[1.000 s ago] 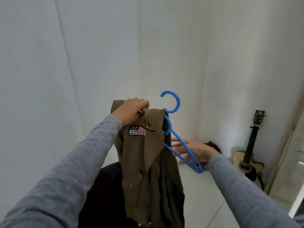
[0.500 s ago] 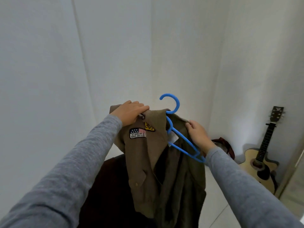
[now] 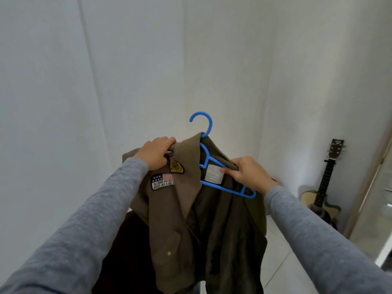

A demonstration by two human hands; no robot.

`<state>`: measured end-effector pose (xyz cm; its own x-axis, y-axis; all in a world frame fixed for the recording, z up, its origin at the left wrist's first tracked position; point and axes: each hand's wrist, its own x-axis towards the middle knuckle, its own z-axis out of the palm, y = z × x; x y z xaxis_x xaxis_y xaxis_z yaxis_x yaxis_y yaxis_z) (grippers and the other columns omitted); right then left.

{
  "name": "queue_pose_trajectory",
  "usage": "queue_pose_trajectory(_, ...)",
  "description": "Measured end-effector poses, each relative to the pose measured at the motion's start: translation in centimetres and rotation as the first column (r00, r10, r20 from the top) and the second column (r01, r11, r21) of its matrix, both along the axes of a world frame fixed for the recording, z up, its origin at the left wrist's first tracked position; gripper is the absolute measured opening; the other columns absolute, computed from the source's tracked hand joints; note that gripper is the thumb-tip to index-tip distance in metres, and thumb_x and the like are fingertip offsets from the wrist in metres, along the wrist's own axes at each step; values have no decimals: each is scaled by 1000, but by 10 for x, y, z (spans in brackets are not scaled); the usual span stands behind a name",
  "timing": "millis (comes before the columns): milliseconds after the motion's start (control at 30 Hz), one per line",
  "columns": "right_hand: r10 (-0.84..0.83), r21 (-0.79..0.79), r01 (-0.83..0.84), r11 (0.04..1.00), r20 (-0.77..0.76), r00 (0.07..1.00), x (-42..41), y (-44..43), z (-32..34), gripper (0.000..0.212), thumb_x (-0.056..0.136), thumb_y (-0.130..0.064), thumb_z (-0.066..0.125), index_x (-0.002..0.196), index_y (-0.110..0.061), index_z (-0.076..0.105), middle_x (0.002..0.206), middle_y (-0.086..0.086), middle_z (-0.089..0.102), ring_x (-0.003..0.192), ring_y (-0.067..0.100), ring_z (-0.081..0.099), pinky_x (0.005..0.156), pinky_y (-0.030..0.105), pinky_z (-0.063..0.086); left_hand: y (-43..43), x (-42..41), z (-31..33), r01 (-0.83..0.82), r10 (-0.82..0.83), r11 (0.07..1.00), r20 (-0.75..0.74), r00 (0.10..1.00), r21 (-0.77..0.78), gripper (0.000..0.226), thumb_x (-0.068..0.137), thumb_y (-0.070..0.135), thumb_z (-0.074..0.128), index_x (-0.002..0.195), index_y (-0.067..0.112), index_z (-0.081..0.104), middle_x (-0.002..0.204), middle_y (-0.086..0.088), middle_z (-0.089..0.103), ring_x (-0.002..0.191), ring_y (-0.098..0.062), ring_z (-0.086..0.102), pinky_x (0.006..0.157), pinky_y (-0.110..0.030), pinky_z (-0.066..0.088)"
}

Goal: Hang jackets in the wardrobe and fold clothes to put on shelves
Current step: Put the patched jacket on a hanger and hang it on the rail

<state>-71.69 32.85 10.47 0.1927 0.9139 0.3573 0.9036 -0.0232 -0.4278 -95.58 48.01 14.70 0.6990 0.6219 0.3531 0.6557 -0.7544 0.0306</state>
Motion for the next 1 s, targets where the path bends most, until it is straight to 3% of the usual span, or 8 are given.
queue_pose_trajectory(100,-22,71,15,997,99,995,-3,-2,10,37,89,-43,57,60,-21,51,59,-5,52,60,17,51,56,32,38,-17,7,8,214,-149,866,177,973,-451,38,83,4,55,115,22,42,109,-2,53,104,-20,54,86,-34,46)
queue_pose_trajectory(167,-51,100,26,995,259,965,-9,0,16,37,90,-43,54,62,-20,46,65,-2,55,69,21,54,58,29,32,-33,19,12,387,-188,732,380,906,-560,36,89,20,60,121,20,43,110,4,56,101,-10,57,84,-24,47)
queue_pose_trajectory(267,-109,168,51,985,360,926,-12,-3,22,34,90,-45,53,68,-20,49,78,5,64,77,24,57,59,28,28,-41,37,13,425,-174,802,517,838,-420,27,94,41,49,111,22,54,107,6,60,102,-7,56,89,-23,43)
queue_pose_trajectory(367,-153,170,96,981,362,920,-7,-9,28,34,88,-49,54,72,-19,57,73,0,60,73,21,55,57,27,29,-39,45,7,378,-135,853,546,827,-361,21,99,37,39,91,24,54,89,7,59,85,-9,56,76,-22,41)
queue_pose_trajectory(500,-166,106,142,984,265,950,-5,-8,44,31,79,-49,67,71,-20,58,68,-4,54,70,18,54,56,27,35,-36,57,3,358,-153,905,610,778,-230,20,100,30,40,87,21,53,82,1,59,74,-9,56,70,-21,43)
queue_pose_trajectory(733,-162,-302,238,923,257,953,20,-23,51,44,62,-34,86,87,-8,61,78,3,57,74,22,60,65,33,51,-37,61,24,312,-250,948,457,854,-65,31,99,31,40,97,5,58,81,-4,61,72,-19,58,73,-31,48)
queue_pose_trajectory(867,-141,-300,212,930,242,960,28,-26,41,41,65,-43,82,80,-13,59,75,1,59,68,19,58,62,31,50,-41,66,27,298,-265,954,353,897,-40,33,100,31,38,104,5,57,87,-6,62,77,-20,59,77,-31,48)
queue_pose_trajectory(1000,-46,-250,37,968,-31,998,26,-31,34,42,65,-45,81,68,-16,51,61,-2,50,56,13,46,52,24,36,-32,63,28,272,-237,960,345,908,-58,34,100,31,37,103,3,56,86,-7,61,79,-21,60,76,-29,47)
